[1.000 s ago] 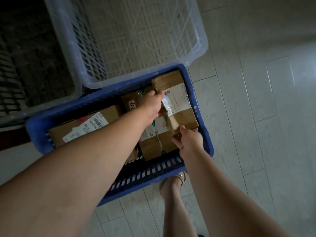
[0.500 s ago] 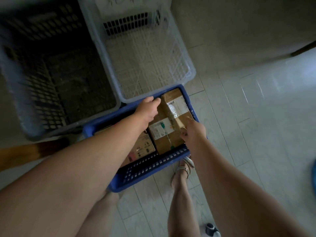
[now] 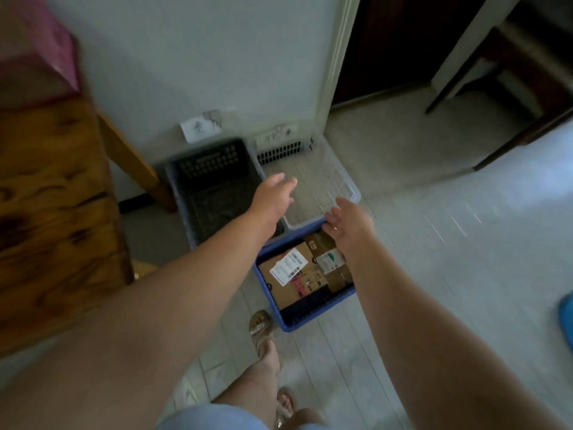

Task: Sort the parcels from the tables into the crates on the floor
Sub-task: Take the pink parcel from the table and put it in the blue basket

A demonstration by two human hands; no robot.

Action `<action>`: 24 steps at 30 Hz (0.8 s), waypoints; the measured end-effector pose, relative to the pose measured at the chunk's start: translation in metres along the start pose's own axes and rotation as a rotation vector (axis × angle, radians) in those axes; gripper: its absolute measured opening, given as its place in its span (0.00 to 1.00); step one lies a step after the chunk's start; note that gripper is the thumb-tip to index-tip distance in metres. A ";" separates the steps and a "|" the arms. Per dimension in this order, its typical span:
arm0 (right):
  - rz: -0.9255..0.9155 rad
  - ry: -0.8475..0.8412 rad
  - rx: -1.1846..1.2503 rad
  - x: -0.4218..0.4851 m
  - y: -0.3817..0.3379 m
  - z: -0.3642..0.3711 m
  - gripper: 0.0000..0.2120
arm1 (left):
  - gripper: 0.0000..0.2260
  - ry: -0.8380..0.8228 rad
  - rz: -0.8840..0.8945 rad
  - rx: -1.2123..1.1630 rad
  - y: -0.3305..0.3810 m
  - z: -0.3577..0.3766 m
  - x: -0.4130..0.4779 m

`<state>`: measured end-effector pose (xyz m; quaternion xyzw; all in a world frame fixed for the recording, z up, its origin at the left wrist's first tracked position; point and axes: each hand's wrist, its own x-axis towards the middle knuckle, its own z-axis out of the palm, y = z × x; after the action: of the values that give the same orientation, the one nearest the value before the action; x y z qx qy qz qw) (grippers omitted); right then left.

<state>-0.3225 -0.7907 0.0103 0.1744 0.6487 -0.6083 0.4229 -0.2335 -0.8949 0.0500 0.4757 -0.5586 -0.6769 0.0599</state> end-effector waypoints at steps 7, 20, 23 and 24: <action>-0.162 -0.150 -0.049 -0.123 -0.008 0.042 0.16 | 0.21 0.091 0.159 -0.104 0.028 -0.057 -0.106; -0.290 -0.400 -0.147 -0.249 0.026 0.167 0.19 | 0.19 0.435 0.361 -0.265 0.041 -0.232 -0.224; -0.331 -0.403 -0.201 -0.257 0.029 0.219 0.13 | 0.19 0.508 0.369 -0.274 0.046 -0.283 -0.223; -0.343 -0.414 -0.215 -0.261 0.030 0.239 0.13 | 0.19 0.525 0.368 -0.278 0.048 -0.302 -0.221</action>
<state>-0.0677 -0.9334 0.2133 -0.1114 0.6293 -0.6215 0.4532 0.0792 -0.9884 0.2397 0.5121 -0.5031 -0.5789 0.3868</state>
